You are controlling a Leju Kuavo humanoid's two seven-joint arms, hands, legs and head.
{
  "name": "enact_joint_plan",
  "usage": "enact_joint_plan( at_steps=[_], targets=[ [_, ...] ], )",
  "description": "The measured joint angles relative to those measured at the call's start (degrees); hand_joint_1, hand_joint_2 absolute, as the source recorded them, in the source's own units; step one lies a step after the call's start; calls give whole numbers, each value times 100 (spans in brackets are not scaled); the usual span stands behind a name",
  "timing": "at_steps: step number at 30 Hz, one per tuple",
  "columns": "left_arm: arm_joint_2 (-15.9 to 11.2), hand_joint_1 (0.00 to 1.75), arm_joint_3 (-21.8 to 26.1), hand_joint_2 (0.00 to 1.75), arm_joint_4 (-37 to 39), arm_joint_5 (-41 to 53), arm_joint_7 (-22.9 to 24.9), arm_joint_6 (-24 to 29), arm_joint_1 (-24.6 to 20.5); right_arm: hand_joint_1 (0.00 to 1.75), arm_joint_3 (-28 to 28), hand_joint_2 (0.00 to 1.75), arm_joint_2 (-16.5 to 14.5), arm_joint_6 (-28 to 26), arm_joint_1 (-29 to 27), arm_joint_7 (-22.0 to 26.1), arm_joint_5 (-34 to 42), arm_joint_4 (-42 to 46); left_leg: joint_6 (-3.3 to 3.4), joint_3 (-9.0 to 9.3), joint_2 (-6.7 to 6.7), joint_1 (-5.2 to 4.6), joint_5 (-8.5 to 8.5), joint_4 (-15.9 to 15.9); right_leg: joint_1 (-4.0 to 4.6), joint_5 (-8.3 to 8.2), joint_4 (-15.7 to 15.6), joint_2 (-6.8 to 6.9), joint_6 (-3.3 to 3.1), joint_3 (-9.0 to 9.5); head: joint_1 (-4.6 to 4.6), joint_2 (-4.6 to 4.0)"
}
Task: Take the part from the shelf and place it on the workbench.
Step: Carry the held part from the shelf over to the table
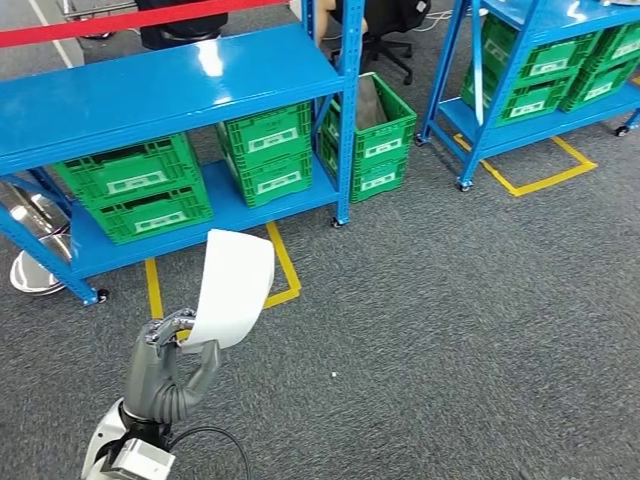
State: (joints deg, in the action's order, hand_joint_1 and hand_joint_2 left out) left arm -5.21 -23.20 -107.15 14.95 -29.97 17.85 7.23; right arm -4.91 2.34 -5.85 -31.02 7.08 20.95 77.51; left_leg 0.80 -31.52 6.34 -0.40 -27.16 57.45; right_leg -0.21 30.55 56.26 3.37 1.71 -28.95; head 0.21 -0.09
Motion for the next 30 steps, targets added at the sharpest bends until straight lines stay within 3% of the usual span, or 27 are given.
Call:
enact_joint_plan(
  at_steps=[1,3,5,7,8,9,11,12,13,15,17,18,19,21,23,24,25,27,28,30],
  targets=[
    [12,175,-16,175,17,-40,-5,-30,-16,0,-101,175,-78,62,-67,-92,-110,73,-27,0,35,4,9,4,-4,-28,9,-57,-53,-26,-7,0],
    [30,175,-51,175,52,-131,-15,-67,-33,0,-330,175,-265,221,-204,-292,-363,240,-100,-33,-119,23,-108,108,-20,-85,2,-140,-141,-41,-11,0],
    [32,175,-71,175,84,-228,-35,-76,-32,0,-570,175,-449,386,-266,-433,-573,411,-165,-201,-429,47,-499,603,-34,-158,-1,-241,-216,-74,-17,0],
    [28,175,-84,175,125,-301,-62,-69,-22,0,-800,175,-619,559,-297,-541,-753,558,-177,-441,-566,57,-896,1345,-23,-217,9,-377,-249,-141,-16,0],
    [25,175,-93,175,150,-328,-71,-63,-18,0,-922,175,-713,667,-317,-596,-856,622,-171,-494,-582,57,-954,1560,-16,-239,17,-451,-251,-171,-16,0],
    [23,175,-105,175,173,-353,-78,-57,-17,0,-1053,175,-815,796,-336,-650,-969,682,-156,-456,-591,57,-895,1563,-8,-255,27,-526,-250,-193,-15,0],
    [20,175,-131,175,209,-402,-83,-52,-22,0,-1330,175,-1031,1083,-347,-740,-1202,804,-96,-131,-684,56,-526,977,5,-277,47,-678,-240,-217,-16,0],
    [20,175,-143,175,223,-426,-80,-53,-28,0,-1480,175,-1148,1222,-336,-773,-1308,865,-51,60,-811,57,-365,595,15,-288,59,-749,-227,-229,-13,0],
    [20,175,-155,175,234,-446,-76,-53,-35,0,-1624,175,-1251,1329,-323,-801,-1396,922,-15,206,-923,57,-259,279,17,-302,73,-820,-207,-252,-13,0],
    [20,175,-178,175,255,-474,-55,-57,-52,0,-1882,175,-1437,1485,-306,-845,-1529,1014,30,303,-1034,50,-236,7,2,-349,98,-937,-138,-338,-16,0],
    [25,175,-198,175,272,-497,-27,-63,-66,0,-2106,175,-1588,1638,-309,-886,-1664,1079,47,287,-908,57,-207,-66,-15,-386,117,-1007,-64,-438,-22,0],
    [30,175,-208,175,280,-511,-13,-70,-72,0,-2227,175,-1664,1731,-305,-902,-1744,1111,66,279,-836,71,-175,-102,-10,-337,180,-934,-34,-501,-8,0],
    [33,175,-216,175,287,-524,-3,-79,-76,0,-2347,175,-1732,1814,-287,-915,-1813,1142,87,271,-757,85,-142,-138,-2,-223,334,-808,-8,-596,8,0],
    [37,175,-228,175,304,-538,26,-97,-80,0,-2550,175,-1847,1932,-229,-936,-1895,1187,116,237,-601,91,-105,-163,-8,163,971,-505,45,-896,36,0],
    [34,175,-244,175,332,-509,66,-100,-80,0,-2691,175,-1931,1995,-194,-956,-1919,1208,114,192,-431,85,-87,-158,-41,429,1584,-393,99,-1125,34,0],
    [33,175,-252,175,349,-449,89,-83,-81,0,-2746,175,-1963,2010,-193,-965,-1922,1219,107,177,-351,84,-80,-155,-58,422,1635,-366,121,-1098,36,0],
    [33,175,-260,175,365,-357,114,-55,-82,0,-2790,175,-1988,2014,-197,-976,-1924,1236,99,169,-272,84,-74,-152,-73,317,1447,-330,136,-942,36,0],
    [33,175,-266,175,388,-165,158,14,-84,0,-2847,175,-2023,2006,-200,-996,-1923,1279,65,174,-138,77,-75,-136,-84,33,643,-137,143,-419,39,0],
    [33,175,-267,175,394,-104,175,40,-87,0,-2863,175,-2037,2002,-196,-1004,-1922,1300,36,174,-82,63,-80,-118,-76,-59,289,-43,116,-198,35,0],
    [32,175,-272,175,400,-58,190,63,-97,0,-2894,175,-2069,2002,-196,-1009,-1923,1326,-31,171,17,37,-79,-91,-47,-92,8,33,34,-61,18,0]
  ],
)
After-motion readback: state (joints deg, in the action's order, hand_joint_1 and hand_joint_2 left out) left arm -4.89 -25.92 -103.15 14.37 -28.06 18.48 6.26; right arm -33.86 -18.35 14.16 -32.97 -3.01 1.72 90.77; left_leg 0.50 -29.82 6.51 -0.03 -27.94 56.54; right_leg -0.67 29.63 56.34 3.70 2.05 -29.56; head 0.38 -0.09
